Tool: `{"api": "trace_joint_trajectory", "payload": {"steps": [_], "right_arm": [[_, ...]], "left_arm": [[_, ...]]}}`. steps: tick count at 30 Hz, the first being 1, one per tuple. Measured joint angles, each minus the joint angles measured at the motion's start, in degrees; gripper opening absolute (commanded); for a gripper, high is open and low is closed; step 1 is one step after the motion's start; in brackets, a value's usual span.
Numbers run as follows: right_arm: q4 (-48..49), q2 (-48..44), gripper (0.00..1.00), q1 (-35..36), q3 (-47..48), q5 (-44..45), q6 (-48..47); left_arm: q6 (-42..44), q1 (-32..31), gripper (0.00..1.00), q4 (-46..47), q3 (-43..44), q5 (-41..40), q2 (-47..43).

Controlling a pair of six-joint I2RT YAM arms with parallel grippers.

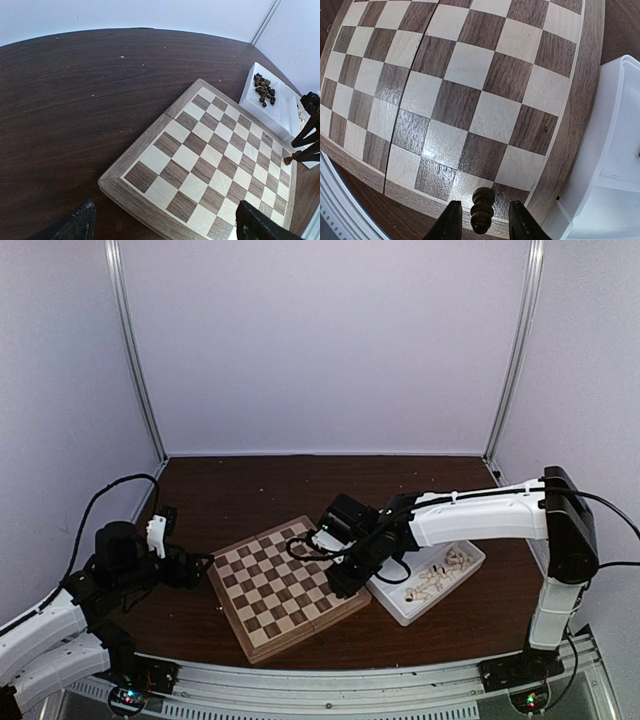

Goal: Set up the chess pieces on the board
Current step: Pick up the chess piece from the chessboard.

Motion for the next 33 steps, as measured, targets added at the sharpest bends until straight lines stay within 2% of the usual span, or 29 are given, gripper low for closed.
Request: {"api": "trace_joint_trajectory", "payload": {"steps": [14, 17, 19, 20, 25, 27, 31, 33], "right_arm": [[-0.39, 0.09, 0.11, 0.46, 0.0, 0.63, 0.11], [-0.39, 0.09, 0.12, 0.5, 0.02, 0.74, 0.04], [-0.39, 0.09, 0.26, 0.52, 0.02, 0.79, 0.0], [-0.39, 0.09, 0.29, 0.55, 0.02, 0.83, -0.11], [-0.72, 0.63, 0.3, 0.57, 0.02, 0.81, -0.04], [-0.87, 0.83, 0.27, 0.57, 0.02, 0.79, -0.07], [-1.29, 1.4, 0.13, 0.59, 0.02, 0.76, -0.15], [-1.31, 1.68, 0.1, 0.68, 0.02, 0.81, -0.09]], "left_arm": [[0.0, 0.0, 0.98, 0.0, 0.0, -0.02, 0.0], [0.0, 0.0, 0.98, 0.0, 0.0, -0.02, 0.0], [0.0, 0.0, 0.98, 0.0, 0.0, 0.0, 0.0], [0.0, 0.0, 0.98, 0.0, 0.0, 0.0, 0.0], [0.0, 0.0, 0.98, 0.0, 0.0, -0.02, 0.0], [0.0, 0.0, 0.98, 0.0, 0.0, -0.02, 0.0], [0.0, 0.0, 0.98, 0.0, 0.0, 0.0, 0.02], [0.0, 0.0, 0.98, 0.0, 0.0, 0.0, 0.02]]}}
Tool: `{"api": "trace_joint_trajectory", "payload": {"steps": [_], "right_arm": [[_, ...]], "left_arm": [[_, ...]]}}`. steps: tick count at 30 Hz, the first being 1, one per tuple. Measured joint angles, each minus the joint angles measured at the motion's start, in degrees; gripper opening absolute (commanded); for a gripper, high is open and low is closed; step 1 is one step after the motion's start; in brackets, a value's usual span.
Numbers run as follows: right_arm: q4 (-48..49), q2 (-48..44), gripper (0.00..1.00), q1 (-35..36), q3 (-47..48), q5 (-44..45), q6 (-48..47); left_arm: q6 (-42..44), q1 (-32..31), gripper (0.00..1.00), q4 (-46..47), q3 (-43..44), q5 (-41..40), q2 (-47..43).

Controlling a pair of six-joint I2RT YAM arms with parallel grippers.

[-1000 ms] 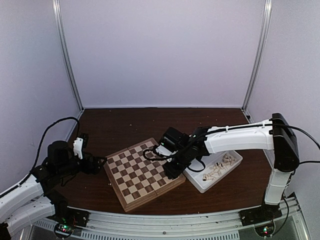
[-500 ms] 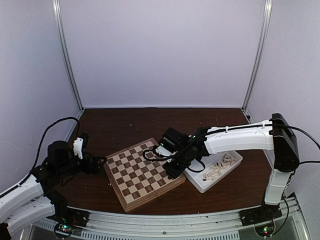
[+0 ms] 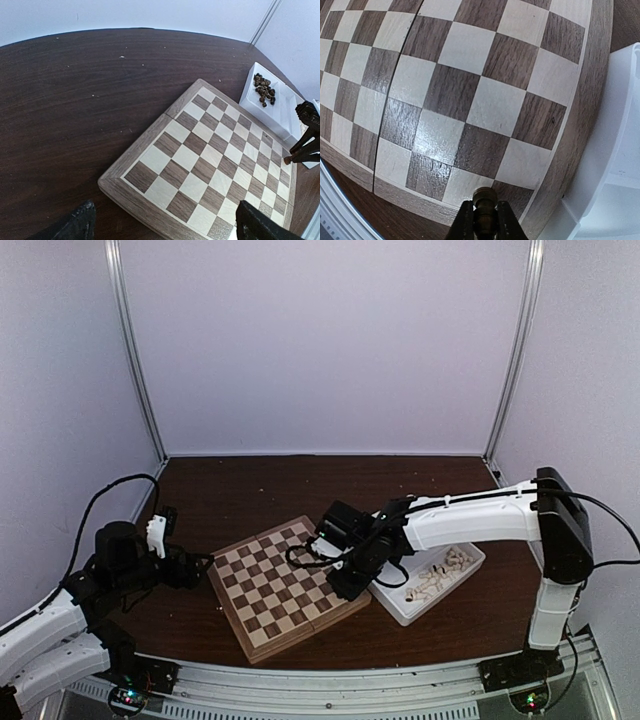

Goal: Set up the chess pieces on the board
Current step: Pick up the chess piece from the chessboard, then place the chess piece on the chessboard.

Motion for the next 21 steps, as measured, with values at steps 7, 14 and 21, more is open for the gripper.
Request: {"api": "trace_joint_trajectory", "payload": {"steps": [7, 14, 21], "right_arm": [[-0.17, 0.0, 0.08, 0.04, 0.24, 0.79, -0.2], [-1.07, 0.13, 0.07, 0.02, 3.69, 6.8, -0.33], [-0.13, 2.45, 0.07, -0.35, 5.77, 8.55, -0.61]], "left_arm": [[0.0, 0.0, 0.98, 0.0, 0.0, -0.02, 0.09], [-0.02, 0.0, 0.98, 0.0, 0.0, -0.02, 0.13], [0.0, 0.0, 0.98, 0.0, 0.0, -0.02, 0.13]]}}
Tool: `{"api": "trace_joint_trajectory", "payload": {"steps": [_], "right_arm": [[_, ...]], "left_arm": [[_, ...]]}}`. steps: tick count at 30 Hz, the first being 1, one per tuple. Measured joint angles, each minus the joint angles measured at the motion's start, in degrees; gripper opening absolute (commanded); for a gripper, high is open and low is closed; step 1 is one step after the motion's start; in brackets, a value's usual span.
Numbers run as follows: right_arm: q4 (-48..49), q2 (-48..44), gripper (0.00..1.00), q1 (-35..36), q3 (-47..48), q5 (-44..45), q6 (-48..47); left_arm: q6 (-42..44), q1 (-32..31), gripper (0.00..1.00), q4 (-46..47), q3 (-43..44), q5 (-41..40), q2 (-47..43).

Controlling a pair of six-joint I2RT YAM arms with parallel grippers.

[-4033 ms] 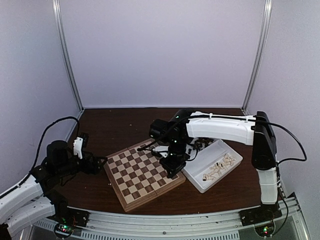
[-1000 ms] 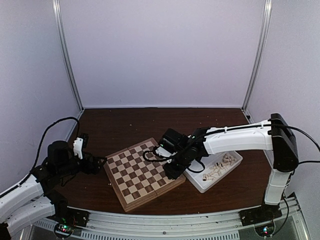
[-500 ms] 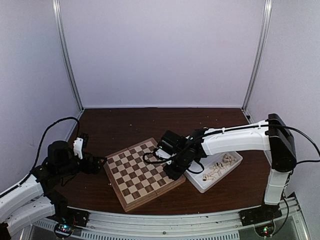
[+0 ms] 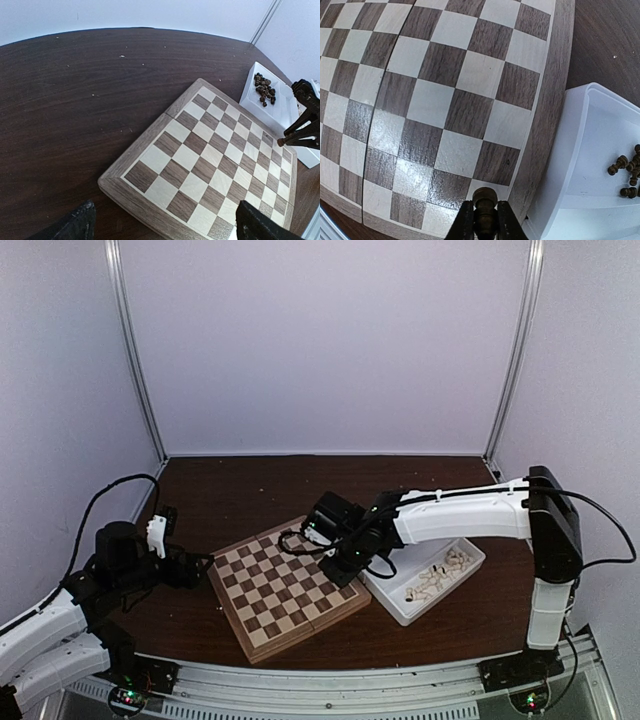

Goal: Set up the chess pieces on the board
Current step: Place the chess piece on the chessboard.

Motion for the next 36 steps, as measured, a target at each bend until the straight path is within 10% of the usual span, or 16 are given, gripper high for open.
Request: {"api": "trace_joint_trajectory", "payload": {"steps": [29, 36], "right_arm": [[2.69, 3.61, 0.21, -3.32, 1.79, -3.19, -0.59], [2.71, 3.67, 0.5, -3.61, 1.79, -3.45, -0.63]], "left_arm": [[0.0, 0.0, 0.98, 0.0, 0.0, -0.31, 0.52], [0.0, 0.0, 0.98, 0.0, 0.0, -0.5, 0.9]]}}
